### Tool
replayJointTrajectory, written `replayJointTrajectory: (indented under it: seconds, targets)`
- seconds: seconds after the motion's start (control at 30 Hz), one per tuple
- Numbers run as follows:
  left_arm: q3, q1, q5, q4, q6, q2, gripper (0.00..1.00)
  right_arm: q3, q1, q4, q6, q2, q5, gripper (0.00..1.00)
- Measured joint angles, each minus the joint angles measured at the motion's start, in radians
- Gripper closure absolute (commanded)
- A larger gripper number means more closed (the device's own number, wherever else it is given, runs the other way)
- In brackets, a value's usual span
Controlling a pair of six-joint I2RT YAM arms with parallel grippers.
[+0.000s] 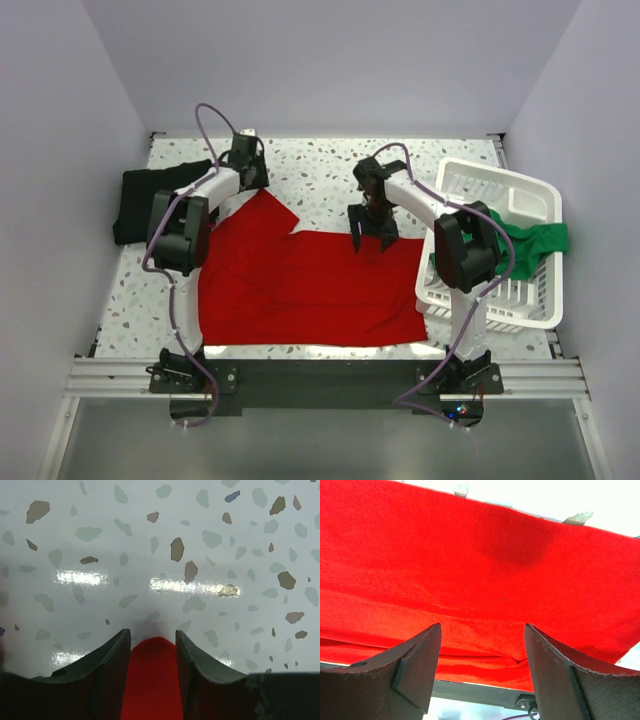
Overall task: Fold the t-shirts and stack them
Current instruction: Fold the tshirt
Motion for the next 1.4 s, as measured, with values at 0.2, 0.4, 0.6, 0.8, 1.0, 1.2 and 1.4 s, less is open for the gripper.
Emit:
replayJointTrajectory:
  seconds: [0.2,0.4,0.6,0.8,1.0,1.2,1.4]
  targets:
    - [0.000,-0.003,-0.026,-0.035,-0.002,0.002,0.55,0.000,0.000,-0.002,0.010,0.002,-0.001,0.30]
    - [0.003,-0.010,-0.022,-0.038,-0.002,0.025,0.55,0.000,0.000,-0.002,0.019,0.003,-0.003,0.30]
    - [0.050,-0.016,-0.020,-0.048,0.006,0.064,0.68,0.000,0.000,-0.002,0.025,0.003,-0.003,0.30]
    - [0.076,-0.016,-0.027,-0.056,0.012,0.082,1.00,0.000,0.000,-0.002,0.029,0.003,-0.003,0.30]
    - [0.076,-0.018,-0.046,-0.060,0.014,0.082,1.00,0.000,0.000,-0.002,0.035,0.003,-0.002,0.30]
    - [0.058,0.001,-0.064,-0.060,0.015,0.070,1.00,0.000,0.000,-0.001,0.035,0.003,-0.002,0.30]
    - [0.026,0.064,-0.072,-0.076,0.020,0.043,1.00,0.006,0.000,0.004,0.030,0.050,-0.002,0.30]
